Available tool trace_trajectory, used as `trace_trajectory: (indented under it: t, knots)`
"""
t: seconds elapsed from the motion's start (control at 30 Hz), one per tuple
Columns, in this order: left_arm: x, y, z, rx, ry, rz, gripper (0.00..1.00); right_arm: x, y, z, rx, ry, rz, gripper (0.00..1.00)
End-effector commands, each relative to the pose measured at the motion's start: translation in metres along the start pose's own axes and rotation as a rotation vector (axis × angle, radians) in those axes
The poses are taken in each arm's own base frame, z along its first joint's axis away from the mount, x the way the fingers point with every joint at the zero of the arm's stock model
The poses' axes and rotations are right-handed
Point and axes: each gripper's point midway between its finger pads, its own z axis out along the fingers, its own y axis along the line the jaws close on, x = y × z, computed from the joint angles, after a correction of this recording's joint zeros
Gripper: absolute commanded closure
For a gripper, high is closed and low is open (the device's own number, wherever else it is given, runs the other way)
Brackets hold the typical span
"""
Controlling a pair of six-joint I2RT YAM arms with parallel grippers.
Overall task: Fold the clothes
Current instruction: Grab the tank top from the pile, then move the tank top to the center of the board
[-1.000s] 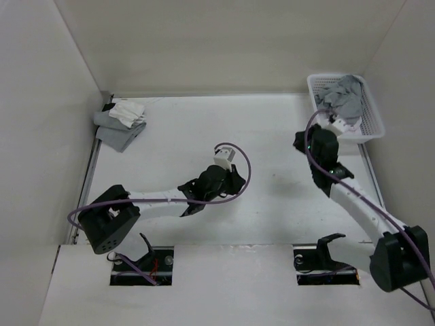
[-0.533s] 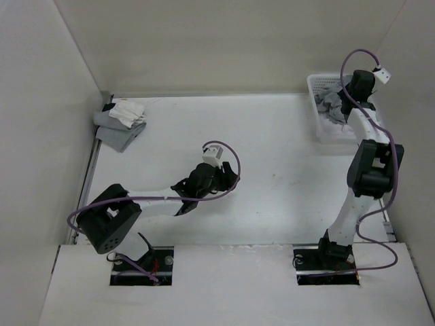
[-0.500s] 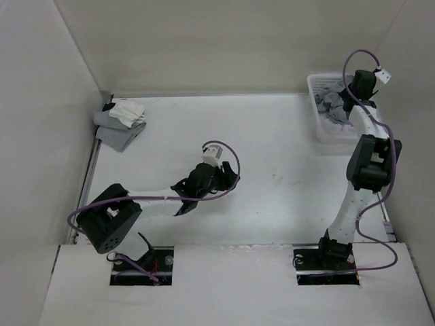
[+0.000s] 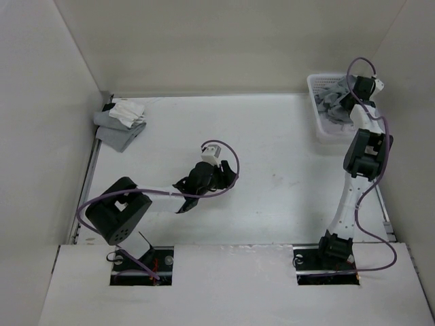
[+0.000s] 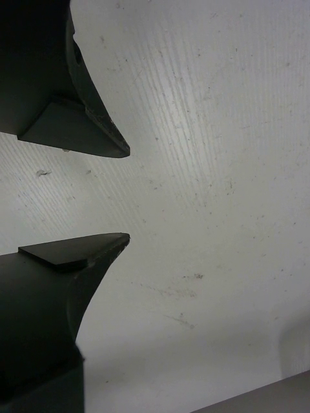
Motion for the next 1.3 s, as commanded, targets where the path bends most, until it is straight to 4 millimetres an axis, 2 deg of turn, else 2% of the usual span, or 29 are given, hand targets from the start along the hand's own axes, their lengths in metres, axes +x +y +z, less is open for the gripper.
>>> trace_trajectory:
  t: [0.0,0.03,0.07,0.1,0.13,0.17,0.23,0.27,0.3,0.33,0.37,0.4,0.43,0.47,0.53,0.6,0.63,0.7,0.73,0.77,0.8,0.83,0.9,0.93,0.97,1.0,1.1,1.17,1.27]
  knots:
    - [-0.019,-0.018,0.004,0.064,-0.058,-0.008,0.51,-0.049,0.029,-0.036,-0.084,-0.14,0.066,1.0]
    - [-0.02,-0.019,0.004,0.066,-0.06,-0.01,0.51,-0.06,0.03,-0.046,-0.095,-0.181,0.077,1.0]
    - [-0.02,-0.019,0.004,0.066,-0.06,-0.01,0.51,-0.079,0.036,-0.066,-0.128,-0.248,0.095,1.0]
    - [-0.022,-0.02,0.003,0.069,-0.064,-0.011,0.51,-0.1,0.041,-0.09,-0.16,-0.313,0.11,1.0]
    - [-0.023,-0.021,0.003,0.073,-0.066,-0.011,0.51,-0.125,0.053,-0.125,-0.207,-0.386,0.123,1.0]
    - [-0.026,-0.023,0.002,0.077,-0.072,-0.013,0.51,-0.135,0.059,-0.143,-0.232,-0.417,0.129,1.0]
    - [-0.03,-0.026,-0.001,0.085,-0.082,-0.015,0.51,-0.165,0.085,-0.213,-0.333,-0.512,0.136,1.0]
    - [-0.037,-0.029,-0.004,0.093,-0.097,-0.022,0.51,-0.176,0.108,-0.265,-0.415,-0.562,0.121,0.99]
    - [-0.039,-0.03,-0.006,0.094,-0.102,-0.026,0.51,-0.18,0.118,-0.294,-0.455,-0.588,0.11,0.99]
    - [-0.041,-0.031,-0.008,0.098,-0.108,-0.03,0.52,-0.181,0.127,-0.317,-0.489,-0.605,0.098,0.99]
    - [-0.046,-0.032,-0.012,0.103,-0.12,-0.037,0.52,-0.181,0.142,-0.364,-0.56,-0.637,0.079,0.98]
    - [-0.05,-0.032,-0.015,0.101,-0.131,-0.044,0.52,-0.177,0.151,-0.388,-0.603,-0.642,0.071,0.98]
    - [-0.058,-0.031,-0.019,0.095,-0.149,-0.054,0.52,-0.169,0.162,-0.423,-0.675,-0.646,0.061,0.98]
    - [-0.06,-0.031,-0.021,0.094,-0.153,-0.058,0.52,-0.165,0.168,-0.442,-0.714,-0.647,0.055,0.98]
    - [-0.076,-0.027,-0.029,0.079,-0.189,-0.086,0.52,-0.15,0.185,-0.504,-0.853,-0.649,0.038,0.98]
    - [-0.093,-0.02,-0.039,0.057,-0.231,-0.114,0.52,-0.138,0.195,-0.554,-0.973,-0.642,0.035,0.98]
    - [-0.102,-0.012,-0.045,0.033,-0.251,-0.135,0.52,-0.123,0.203,-0.594,-1.082,-0.618,0.031,0.97]
    - [-0.114,0.002,-0.054,-0.01,-0.276,-0.164,0.52,-0.097,0.209,-0.621,-1.176,-0.561,0.035,0.96]
    - [-0.121,0.009,-0.059,-0.03,-0.29,-0.178,0.52,-0.089,0.211,-0.622,-1.191,-0.54,0.032,0.96]
    - [-0.128,0.023,-0.068,-0.064,-0.312,-0.199,0.52,-0.051,0.218,-0.615,-1.218,-0.448,0.028,0.95]
    - [-0.13,0.027,-0.071,-0.072,-0.319,-0.205,0.52,-0.02,0.222,-0.6,-1.221,-0.375,0.026,0.95]
    - [-0.132,0.037,-0.077,-0.094,-0.332,-0.222,0.51,-0.009,0.224,-0.595,-1.223,-0.35,0.025,0.95]
    - [-0.135,0.063,-0.098,-0.153,-0.374,-0.268,0.51,0.067,0.231,-0.543,-1.183,-0.183,0.019,0.95]
    - [-0.134,0.073,-0.106,-0.175,-0.387,-0.285,0.51,0.091,0.232,-0.526,-1.166,-0.127,0.016,0.95]
    - [-0.133,0.087,-0.116,-0.213,-0.409,-0.311,0.52,0.13,0.236,-0.501,-1.16,-0.038,-0.004,0.95]
    - [-0.134,0.098,-0.123,-0.24,-0.429,-0.326,0.52,0.146,0.238,-0.486,-1.153,-0.001,-0.017,0.95]
    - [-0.133,0.124,-0.142,-0.318,-0.477,-0.376,0.53,0.176,0.244,-0.454,-1.136,0.074,-0.053,0.94]
    - [-0.133,0.126,-0.145,-0.321,-0.482,-0.384,0.53,0.192,0.246,-0.439,-1.118,0.123,-0.082,0.94]
    - [-0.122,0.117,-0.134,-0.31,-0.421,-0.358,0.53,0.212,0.242,-0.434,-1.116,0.166,-0.121,0.94]
